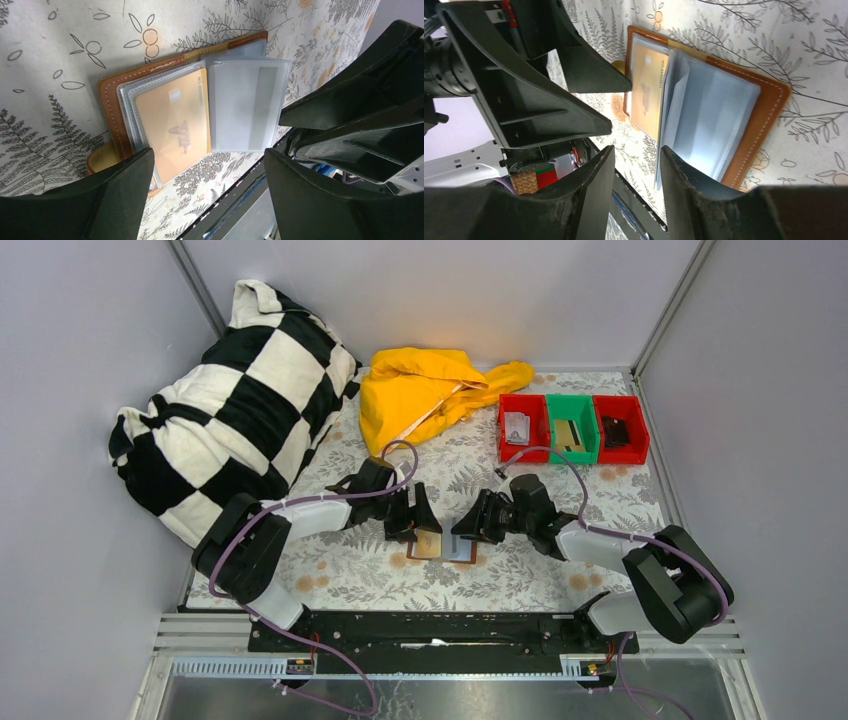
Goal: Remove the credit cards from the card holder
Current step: Remove the credit card from the card holder.
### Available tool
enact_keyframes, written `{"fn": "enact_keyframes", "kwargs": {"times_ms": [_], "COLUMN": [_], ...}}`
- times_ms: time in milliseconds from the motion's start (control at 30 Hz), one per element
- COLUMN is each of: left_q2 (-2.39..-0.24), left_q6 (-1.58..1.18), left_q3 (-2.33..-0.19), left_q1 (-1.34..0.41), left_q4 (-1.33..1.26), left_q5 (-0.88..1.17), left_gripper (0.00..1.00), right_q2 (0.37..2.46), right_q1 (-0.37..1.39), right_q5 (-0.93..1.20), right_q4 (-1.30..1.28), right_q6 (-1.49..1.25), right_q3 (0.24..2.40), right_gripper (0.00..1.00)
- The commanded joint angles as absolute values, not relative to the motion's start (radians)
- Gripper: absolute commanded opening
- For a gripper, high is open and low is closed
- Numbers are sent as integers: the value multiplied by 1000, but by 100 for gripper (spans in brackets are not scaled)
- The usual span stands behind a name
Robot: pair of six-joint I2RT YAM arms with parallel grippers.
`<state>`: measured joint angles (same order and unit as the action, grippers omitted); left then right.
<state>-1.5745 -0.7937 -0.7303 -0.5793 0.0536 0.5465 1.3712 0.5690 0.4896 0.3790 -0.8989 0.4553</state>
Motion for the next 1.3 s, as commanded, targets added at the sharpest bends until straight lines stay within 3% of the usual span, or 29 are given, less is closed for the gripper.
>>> {"fn": "enact_keyframes", "kwargs": {"times_ms": [0, 567, 1033, 1267], "left_q2": [-1530, -1329, -1279, -1286], "left_q6": [-766, -666, -591, -583], "left_q3": [-755, -818, -865, -862], "left_q1": [-559, -428, -380, -406], "left_q4": [87, 291, 395, 375], "left_q5": [594, 610, 602, 650], "left_gripper": [85, 86, 87, 87], "right_q2": [1360, 1486, 1723, 1599], "right_q1": [589, 667, 748, 729], "right_q5": [515, 531, 549, 433], "right_q4": [399, 419, 450, 297], "right_q6": [-900, -887, -871, -787], "right_q3": [511, 599, 776, 744], "right_gripper": [46, 46, 49, 47]}}
